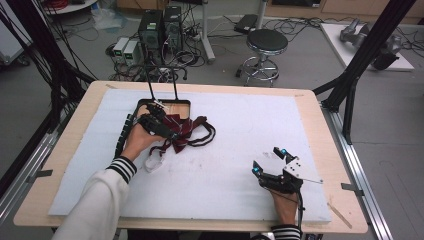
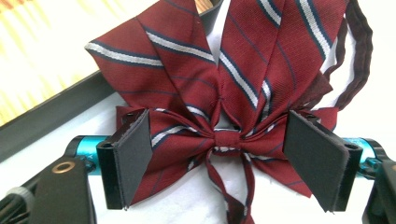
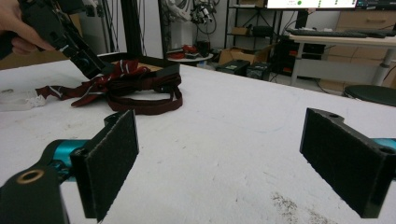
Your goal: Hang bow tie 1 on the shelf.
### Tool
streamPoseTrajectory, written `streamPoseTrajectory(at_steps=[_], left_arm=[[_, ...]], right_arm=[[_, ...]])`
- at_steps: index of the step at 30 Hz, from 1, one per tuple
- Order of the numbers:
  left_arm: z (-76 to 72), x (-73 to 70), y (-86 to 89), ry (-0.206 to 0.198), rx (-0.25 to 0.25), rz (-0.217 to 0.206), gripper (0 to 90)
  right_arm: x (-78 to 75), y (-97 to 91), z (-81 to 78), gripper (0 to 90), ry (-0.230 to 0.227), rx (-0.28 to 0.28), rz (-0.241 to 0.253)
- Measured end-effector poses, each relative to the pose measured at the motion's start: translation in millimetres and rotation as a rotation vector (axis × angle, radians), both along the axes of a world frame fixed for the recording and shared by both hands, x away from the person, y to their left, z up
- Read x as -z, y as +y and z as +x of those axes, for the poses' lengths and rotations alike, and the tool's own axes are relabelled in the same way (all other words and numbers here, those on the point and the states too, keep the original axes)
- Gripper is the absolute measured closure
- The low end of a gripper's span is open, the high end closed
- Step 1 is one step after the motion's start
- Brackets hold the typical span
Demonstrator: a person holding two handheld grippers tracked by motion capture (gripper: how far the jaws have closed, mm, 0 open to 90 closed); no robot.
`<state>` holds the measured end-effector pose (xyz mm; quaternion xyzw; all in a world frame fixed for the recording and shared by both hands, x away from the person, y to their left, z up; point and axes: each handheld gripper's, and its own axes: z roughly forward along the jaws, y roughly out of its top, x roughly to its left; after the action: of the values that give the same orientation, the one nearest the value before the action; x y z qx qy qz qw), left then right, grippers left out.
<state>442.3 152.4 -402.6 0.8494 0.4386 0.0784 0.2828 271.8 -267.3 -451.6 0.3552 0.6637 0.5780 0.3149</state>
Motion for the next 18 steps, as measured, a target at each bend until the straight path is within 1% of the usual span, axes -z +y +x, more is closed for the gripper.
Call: streamPoseTrajectory(at_steps=[4, 5, 8, 10, 12, 14, 18], left_arm=[[0.8, 1.6, -4.1, 0.020, -0.019, 0.008, 24.9], [1.3, 1.8, -4.5, 0.027, -0.023, 0.016, 25.1], [2.1, 2.7, -5.2, 0.036, -0.034, 0.012, 28.9], [2.3, 3.4, -6.5, 0.051, -0.028, 0.024, 29.0], [2.1, 3.6, -7.8, 0.053, -0.035, 0.041, 29.3], [2.0, 3.7, -9.0, 0.048, -0.047, 0.044, 29.3], [2.2, 5.3, -11.7, 0.059, -0.045, 0.057, 30.3]], right_arm=[[0.0, 0.0, -0.1, 10.8, 0.003, -0.001, 0.006], [0.0, -0.1, -0.2, 10.9, 0.004, 0.001, 0.005], [0.0, -0.2, -0.4, 10.8, 0.005, 0.000, 0.007], [0.0, -0.3, -0.4, 10.8, 0.007, 0.000, 0.008], [0.1, -0.5, 0.0, 10.9, 0.003, 0.000, 0.008], [0.1, -0.5, 0.0, 10.8, 0.003, 0.001, 0.009], [0.1, -0.6, 0.0, 10.8, 0.002, 0.000, 0.009]])
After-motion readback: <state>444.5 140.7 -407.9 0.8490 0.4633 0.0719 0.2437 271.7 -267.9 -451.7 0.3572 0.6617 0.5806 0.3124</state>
